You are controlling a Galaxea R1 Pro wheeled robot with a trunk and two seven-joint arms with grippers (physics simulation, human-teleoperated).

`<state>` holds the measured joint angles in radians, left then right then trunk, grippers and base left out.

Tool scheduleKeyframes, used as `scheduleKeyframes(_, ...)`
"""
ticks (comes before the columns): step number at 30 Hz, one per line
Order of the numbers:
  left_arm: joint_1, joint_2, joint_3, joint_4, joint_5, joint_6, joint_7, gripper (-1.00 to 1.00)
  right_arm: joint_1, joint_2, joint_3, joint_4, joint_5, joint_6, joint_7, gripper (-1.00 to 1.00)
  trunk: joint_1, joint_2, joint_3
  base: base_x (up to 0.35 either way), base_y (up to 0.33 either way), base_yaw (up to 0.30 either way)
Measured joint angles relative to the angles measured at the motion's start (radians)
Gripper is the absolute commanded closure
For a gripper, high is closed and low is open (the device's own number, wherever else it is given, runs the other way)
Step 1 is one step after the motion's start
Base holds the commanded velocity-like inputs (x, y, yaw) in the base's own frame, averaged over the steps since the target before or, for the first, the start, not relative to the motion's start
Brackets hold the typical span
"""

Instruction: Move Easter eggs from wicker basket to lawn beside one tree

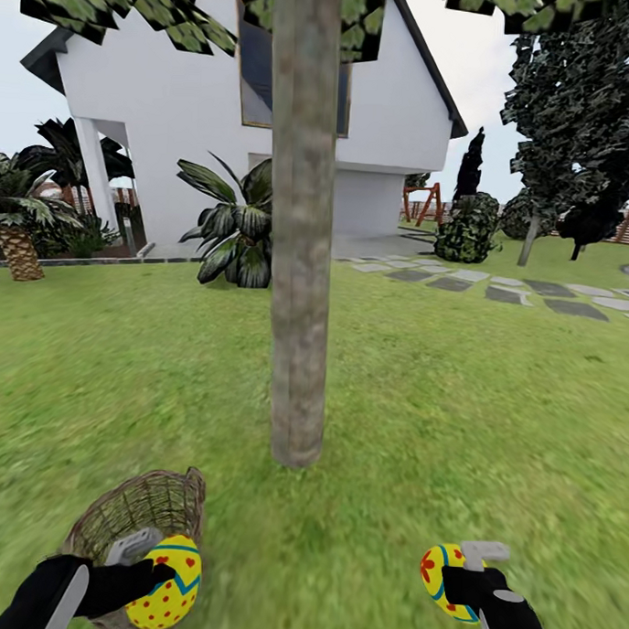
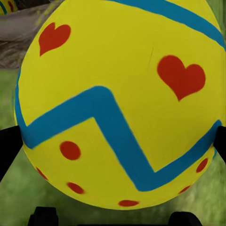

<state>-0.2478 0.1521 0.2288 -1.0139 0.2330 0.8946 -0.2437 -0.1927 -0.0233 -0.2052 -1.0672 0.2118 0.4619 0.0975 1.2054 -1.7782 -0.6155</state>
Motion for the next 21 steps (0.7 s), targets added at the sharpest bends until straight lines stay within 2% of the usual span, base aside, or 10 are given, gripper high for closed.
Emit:
scheduleKeyframes(13, 0.000, -0.008, -0.023, 0.010, -0.002, -0.003, 0.001, 1.00, 0.000, 0.000, 0.000, -0.001, 0.001, 0.000, 0.000, 1.00, 0.000, 0.000, 0.000, -0.031, -0.312, 0.003)
scheduleKeyframes(21, 0.000, -0.007, -0.024, 0.013, -0.002, -0.020, 0.002, 1.00, 0.000, 0.000, 0.000, 0.000, 0.000, 0.000, 0.000, 1.00, 0.000, 0.000, 0.000, 0.000, -0.332, 0.261)
